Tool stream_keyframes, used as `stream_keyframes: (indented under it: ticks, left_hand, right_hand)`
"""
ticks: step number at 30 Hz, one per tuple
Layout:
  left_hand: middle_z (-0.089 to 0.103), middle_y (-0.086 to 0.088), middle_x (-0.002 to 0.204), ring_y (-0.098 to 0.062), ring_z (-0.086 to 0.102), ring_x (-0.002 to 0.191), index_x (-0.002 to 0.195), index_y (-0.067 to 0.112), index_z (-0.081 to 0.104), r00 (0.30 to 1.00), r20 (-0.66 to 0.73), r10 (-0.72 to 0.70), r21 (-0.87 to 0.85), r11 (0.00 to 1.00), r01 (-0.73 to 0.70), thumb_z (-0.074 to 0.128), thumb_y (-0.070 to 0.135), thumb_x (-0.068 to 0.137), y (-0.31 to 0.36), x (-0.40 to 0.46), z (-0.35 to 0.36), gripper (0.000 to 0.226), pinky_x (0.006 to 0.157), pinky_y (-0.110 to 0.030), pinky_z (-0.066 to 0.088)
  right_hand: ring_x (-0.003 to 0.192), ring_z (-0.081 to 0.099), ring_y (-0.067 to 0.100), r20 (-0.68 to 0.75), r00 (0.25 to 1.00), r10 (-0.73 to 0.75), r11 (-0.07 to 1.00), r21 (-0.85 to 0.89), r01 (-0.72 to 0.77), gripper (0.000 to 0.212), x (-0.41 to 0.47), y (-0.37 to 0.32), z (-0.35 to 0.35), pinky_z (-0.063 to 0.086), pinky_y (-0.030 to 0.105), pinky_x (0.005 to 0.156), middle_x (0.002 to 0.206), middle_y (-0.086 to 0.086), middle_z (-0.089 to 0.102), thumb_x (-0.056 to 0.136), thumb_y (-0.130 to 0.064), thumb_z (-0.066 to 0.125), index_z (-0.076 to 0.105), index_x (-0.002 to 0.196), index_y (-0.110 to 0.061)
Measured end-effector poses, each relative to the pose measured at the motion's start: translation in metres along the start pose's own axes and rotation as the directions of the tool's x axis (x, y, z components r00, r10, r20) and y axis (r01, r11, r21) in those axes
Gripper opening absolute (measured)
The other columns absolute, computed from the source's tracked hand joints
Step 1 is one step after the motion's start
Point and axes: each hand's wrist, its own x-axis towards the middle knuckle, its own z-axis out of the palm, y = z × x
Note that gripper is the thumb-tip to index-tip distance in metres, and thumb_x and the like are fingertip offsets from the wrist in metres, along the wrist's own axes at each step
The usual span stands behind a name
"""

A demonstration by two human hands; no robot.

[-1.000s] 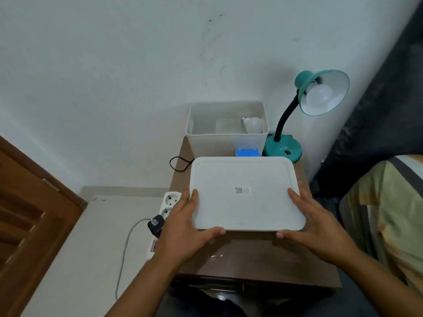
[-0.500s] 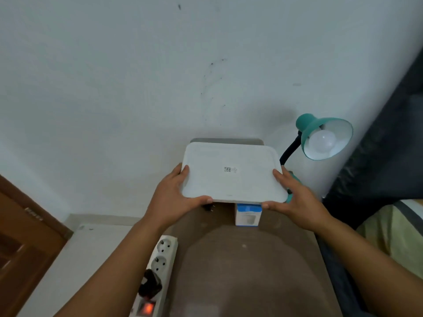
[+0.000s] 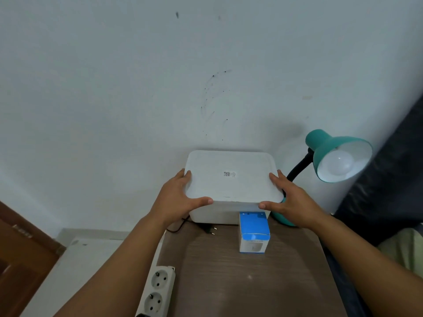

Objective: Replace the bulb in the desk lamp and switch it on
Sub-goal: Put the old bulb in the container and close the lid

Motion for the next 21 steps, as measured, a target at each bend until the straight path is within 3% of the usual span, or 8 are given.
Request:
stream_keyframes:
  ticks: [5, 8, 10, 12, 15, 18, 21]
  left_hand:
    - [0.035, 0.005, 0.158, -0.010, 0.037, 0.138, 0.153, 0.012, 0.035, 1.000, -0.014, 0.005, 0.005, 1.000, -0.005, 0.085, 0.051, 0.070, -0.004, 0.007, 0.001, 0.104, 0.100, -0.015, 0.026]
    - [0.046, 0.001, 0.149, 0.001, 0.037, 0.115, 0.148, 0.009, 0.044, 1.000, 0.013, 0.001, 0.012, 1.000, -0.002, 0.086, 0.044, 0.072, -0.008, 0.010, 0.002, 0.094, 0.081, 0.003, 0.030]
    - [0.048, 0.005, 0.145, 0.003, 0.033, 0.112, 0.147, 0.009, 0.044, 1.000, 0.014, 0.000, 0.001, 1.000, 0.000, 0.086, 0.042, 0.073, -0.010, 0.013, 0.003, 0.092, 0.073, 0.006, 0.028]
    - [0.042, 0.017, 0.137, 0.004, 0.034, 0.117, 0.149, 0.011, 0.042, 1.000, 0.011, -0.002, -0.013, 1.000, 0.003, 0.086, 0.043, 0.073, -0.012, 0.014, 0.004, 0.094, 0.079, 0.005, 0.027]
    - [0.038, 0.019, 0.142, -0.002, 0.038, 0.128, 0.152, 0.012, 0.038, 1.000, 0.018, -0.020, -0.022, 1.000, 0.020, 0.086, 0.045, 0.073, -0.012, 0.015, 0.005, 0.098, 0.093, -0.005, 0.029]
    - [0.047, 0.013, 0.132, 0.001, 0.035, 0.112, 0.147, 0.011, 0.045, 0.998, 0.049, -0.033, -0.027, 0.999, 0.035, 0.086, 0.037, 0.075, -0.012, 0.018, 0.004, 0.087, 0.069, 0.004, 0.030]
    - [0.047, 0.014, 0.125, 0.000, 0.037, 0.111, 0.145, 0.011, 0.047, 0.998, 0.049, -0.039, -0.034, 0.999, 0.041, 0.087, 0.037, 0.074, -0.018, 0.024, 0.004, 0.086, 0.068, 0.001, 0.032]
  right_hand:
    - [0.147, 0.018, 0.013, 0.007, 1.000, 0.008, 1.000, 0.020, -0.008, 0.114, 0.008, 0.000, 0.000, 0.022, 0.033, 0.119, 0.163, -0.010, 0.005, 0.059, -0.062, 0.072, 0.019, 0.154, -0.029]
    - [0.147, 0.019, 0.014, 0.009, 1.000, 0.007, 1.000, 0.019, -0.008, 0.116, 0.012, -0.002, 0.001, 0.022, 0.035, 0.120, 0.163, -0.010, 0.005, 0.056, -0.062, 0.072, 0.020, 0.154, -0.029]
    - [0.147, 0.019, 0.014, 0.017, 1.000, 0.010, 1.000, 0.006, -0.010, 0.116, 0.013, -0.003, 0.001, 0.023, 0.037, 0.120, 0.163, -0.010, 0.005, 0.056, -0.063, 0.072, 0.020, 0.154, -0.028]
    - [0.148, 0.019, 0.015, 0.023, 1.000, 0.012, 1.000, 0.003, -0.012, 0.116, 0.014, -0.003, 0.000, 0.023, 0.038, 0.120, 0.163, -0.009, 0.005, 0.056, -0.062, 0.072, 0.019, 0.154, -0.028]
    - [0.148, 0.018, 0.016, 0.032, 0.999, 0.021, 1.000, -0.009, -0.021, 0.112, 0.017, -0.002, -0.001, 0.022, 0.039, 0.120, 0.163, -0.008, 0.003, 0.063, -0.057, 0.075, 0.018, 0.155, -0.027]
    - [0.149, 0.016, 0.018, 0.067, 0.997, 0.034, 0.997, -0.068, -0.029, 0.109, 0.020, -0.002, -0.001, 0.022, 0.040, 0.120, 0.163, -0.006, 0.001, 0.069, -0.056, 0.075, 0.014, 0.155, -0.027]
    - [0.149, 0.016, 0.018, 0.075, 0.996, 0.044, 0.995, -0.094, -0.037, 0.110, 0.021, 0.000, 0.000, 0.022, 0.040, 0.120, 0.164, -0.006, 0.000, 0.069, -0.059, 0.074, 0.013, 0.155, -0.028]
